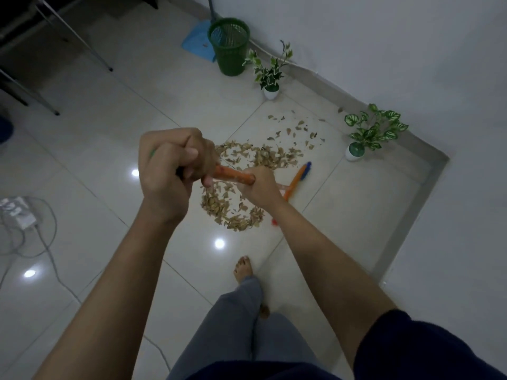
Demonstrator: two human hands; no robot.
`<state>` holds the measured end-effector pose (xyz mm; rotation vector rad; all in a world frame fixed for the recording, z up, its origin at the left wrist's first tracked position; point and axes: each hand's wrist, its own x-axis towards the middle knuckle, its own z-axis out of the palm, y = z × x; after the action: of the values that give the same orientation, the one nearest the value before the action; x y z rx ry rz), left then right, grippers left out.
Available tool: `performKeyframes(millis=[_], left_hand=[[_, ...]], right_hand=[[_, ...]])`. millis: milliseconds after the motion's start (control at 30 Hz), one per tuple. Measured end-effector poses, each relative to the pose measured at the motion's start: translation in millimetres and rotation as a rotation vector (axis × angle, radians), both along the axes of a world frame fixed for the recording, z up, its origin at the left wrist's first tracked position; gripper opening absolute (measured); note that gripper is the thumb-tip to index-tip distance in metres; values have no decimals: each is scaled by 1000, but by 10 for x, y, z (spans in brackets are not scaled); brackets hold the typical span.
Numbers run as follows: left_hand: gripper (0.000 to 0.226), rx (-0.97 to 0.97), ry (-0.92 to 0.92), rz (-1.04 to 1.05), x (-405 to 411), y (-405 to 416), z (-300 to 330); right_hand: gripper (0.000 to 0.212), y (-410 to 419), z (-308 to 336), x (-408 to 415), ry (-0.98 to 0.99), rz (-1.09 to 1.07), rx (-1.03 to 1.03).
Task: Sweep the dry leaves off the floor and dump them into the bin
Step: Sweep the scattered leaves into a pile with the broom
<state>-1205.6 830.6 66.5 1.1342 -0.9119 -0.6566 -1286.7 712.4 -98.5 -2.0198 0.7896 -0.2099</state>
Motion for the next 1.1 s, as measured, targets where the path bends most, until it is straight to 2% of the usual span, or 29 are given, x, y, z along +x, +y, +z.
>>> performKeyframes(millis=[167, 267, 500, 633, 700, 800, 900, 1000, 1100], left_hand=[[22, 21, 67, -52, -318, 236, 25], [21, 69, 93, -115, -562, 367, -109], [24, 227, 96, -209, -889, 542, -622], [27, 240, 58, -192, -706, 631, -651], [25, 226, 44, -167, -466, 675, -618], [25, 208, 1, -136, -84, 761, -566], [25, 171, -25, -141, 295, 829, -462], [26, 96, -16, -157, 790, 897, -253], [23, 43, 35, -182, 1254, 946, -11]], right_hand=[[36, 384, 54, -653, 127, -79, 59], [42, 646, -25, -1026, 219, -123, 75], [38, 1031, -549, -1336, 332, -233, 217], [16, 1080, -650, -954, 335, -205, 242], [22, 1051, -645, -642, 338, -153, 214], [45, 985, -574, -175, 272, -121, 130], [37, 940, -428, 249, 239, -146, 170], [49, 992, -189, 674, 134, -188, 70], [48, 1073, 49, 980, 103, -246, -6]])
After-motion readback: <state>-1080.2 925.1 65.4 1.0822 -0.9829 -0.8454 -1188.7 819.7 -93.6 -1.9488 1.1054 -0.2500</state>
